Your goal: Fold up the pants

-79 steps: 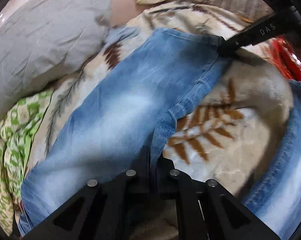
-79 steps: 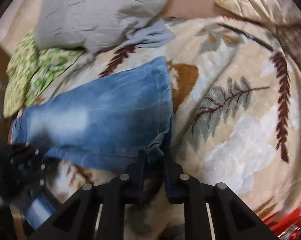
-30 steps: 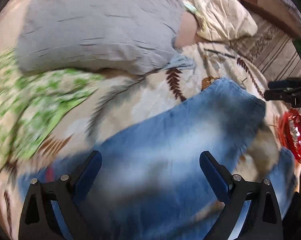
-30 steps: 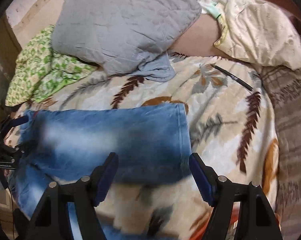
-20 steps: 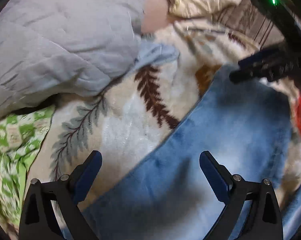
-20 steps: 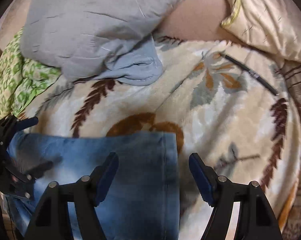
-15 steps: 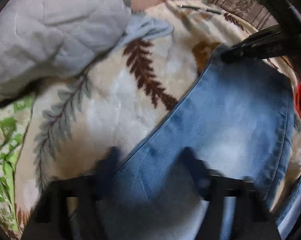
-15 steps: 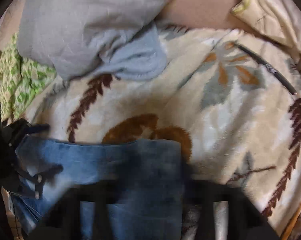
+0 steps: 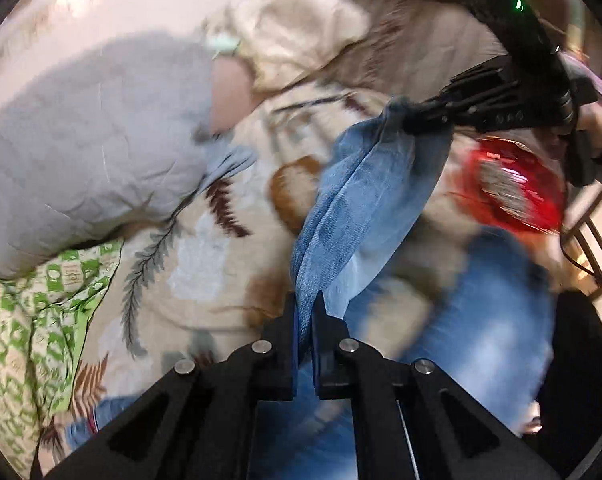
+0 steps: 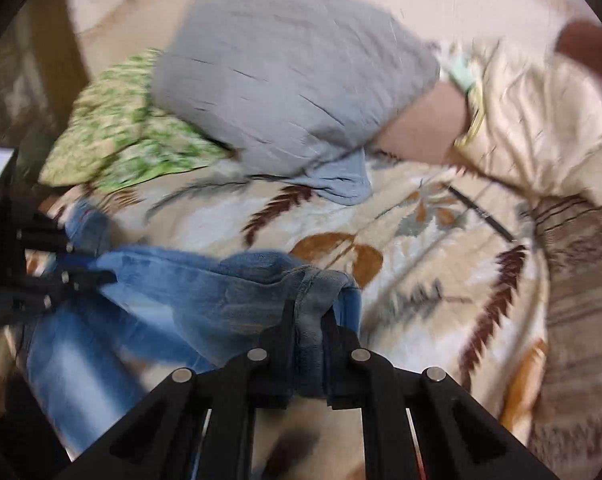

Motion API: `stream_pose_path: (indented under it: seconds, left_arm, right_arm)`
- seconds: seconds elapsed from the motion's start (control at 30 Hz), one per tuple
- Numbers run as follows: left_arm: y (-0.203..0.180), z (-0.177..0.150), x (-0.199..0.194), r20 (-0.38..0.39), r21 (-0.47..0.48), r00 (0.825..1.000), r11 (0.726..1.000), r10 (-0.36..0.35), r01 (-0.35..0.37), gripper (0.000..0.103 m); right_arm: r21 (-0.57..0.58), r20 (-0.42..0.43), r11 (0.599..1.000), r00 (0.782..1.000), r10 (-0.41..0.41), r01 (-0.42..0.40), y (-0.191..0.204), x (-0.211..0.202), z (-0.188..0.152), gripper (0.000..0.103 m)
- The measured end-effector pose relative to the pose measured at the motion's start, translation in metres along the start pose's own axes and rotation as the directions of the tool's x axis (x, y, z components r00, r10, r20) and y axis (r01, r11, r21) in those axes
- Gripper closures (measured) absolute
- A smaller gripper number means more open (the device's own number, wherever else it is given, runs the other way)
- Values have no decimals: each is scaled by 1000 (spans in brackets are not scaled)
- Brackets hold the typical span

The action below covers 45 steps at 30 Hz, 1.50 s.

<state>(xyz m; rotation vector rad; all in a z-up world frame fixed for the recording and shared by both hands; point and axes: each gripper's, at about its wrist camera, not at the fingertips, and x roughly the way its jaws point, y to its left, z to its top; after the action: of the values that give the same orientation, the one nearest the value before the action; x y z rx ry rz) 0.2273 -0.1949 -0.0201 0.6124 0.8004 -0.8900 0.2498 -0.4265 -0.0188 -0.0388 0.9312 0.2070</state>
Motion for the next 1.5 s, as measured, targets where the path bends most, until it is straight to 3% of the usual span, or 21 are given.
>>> stream_pose_path:
  seconds: [0.13, 0.23, 0.37, 0.43, 0.5, 0.57, 0.6, 0.63, 0.67, 0.7, 0.77, 0.83, 0.93, 1.07, 1.2, 1.23, 1.37, 1.5]
  left_arm:
    - [-76, -42, -34, 18, 60, 1000, 998, 6, -7, 98]
    - [-130, -78, -27, -17, 115, 1000, 993, 6, -4, 98]
    - [-177, -114, 9, -99, 143, 995, 990, 0, 14, 97]
    - [-184, -125, 28, -136, 150, 991, 989, 18, 3, 95]
    - [-186, -132, 33, -105, 135, 994, 991, 31, -16, 94]
    - [-181, -129, 31, -108, 95, 994, 995, 21, -11, 91]
    - [-181, -128, 29, -115, 93, 993, 996, 16, -5, 83]
    - [-179, -125, 26, -134, 89, 991, 996, 17, -5, 75]
    - [-176, -123, 22, -146, 70, 989, 997, 24, -14, 50]
    - [-171, -122, 11, -129, 30, 991, 999, 27, -23, 29]
    - [-149, -120, -27, -19, -67, 1000, 998, 16, -17, 14]
    - [-125, -123, -48, -3, -135, 999, 990, 33, -33, 13]
    - [-78, -137, -83, -14, -230, 993, 966, 117, -117, 13]
    - [-22, -176, -143, -76, -307, 965, 916, 249, -260, 13]
    - [22, -210, -184, -161, -313, 936, 883, 314, -350, 8]
    - [32, -212, -186, -168, -310, 930, 878, 327, -365, 7]
    - [71, -208, -159, -158, -351, 943, 876, 293, -331, 7]
    - [111, -189, -102, -167, -397, 961, 877, 221, -270, 7]
  right_arm:
    - [-51, 36, 999, 999, -10, 12, 27, -59, -79, 92]
    - [-80, -22, 997, 1000, -10, 8, 43, -75, -145, 92]
    - [-28, -176, 1000, 984, -1, -4, 48, -56, -233, 92]
    - [-31, -187, 1000, 982, -7, 1, 50, -53, -243, 92]
    - [-18, -191, 1000, 982, 4, -7, 51, -51, -250, 88]
    - [-3, -195, 1000, 981, -8, 8, 50, -53, -250, 78]
    - [-3, -201, 1000, 979, -21, 21, 50, -55, -248, 72]
    - [-5, -207, 999, 977, -38, 38, 51, -58, -249, 48]
    - [-7, -210, 998, 976, -61, 61, 51, -64, -249, 30]
    - [-7, -182, 997, 980, -82, 82, 53, -75, -249, 29]
    - [-4, -119, 997, 990, -78, 78, 54, -97, -246, 29]
    - [-4, -64, 996, 994, -89, 89, 58, -118, -237, 29]
    - [7, -6, 1000, 1000, -19, 19, 70, -123, -217, 29]
    - [-35, 69, 992, 990, 123, -121, 115, -113, -191, 29]
    - [-106, 99, 965, 963, 251, -240, 174, -88, -167, 29]
    - [-112, 95, 959, 958, 270, -259, 183, -79, -161, 29]
    - [-14, 123, 935, 927, 354, -355, 221, -34, -127, 29]
    - [86, 128, 941, 940, 316, -328, 240, 9, -112, 29]
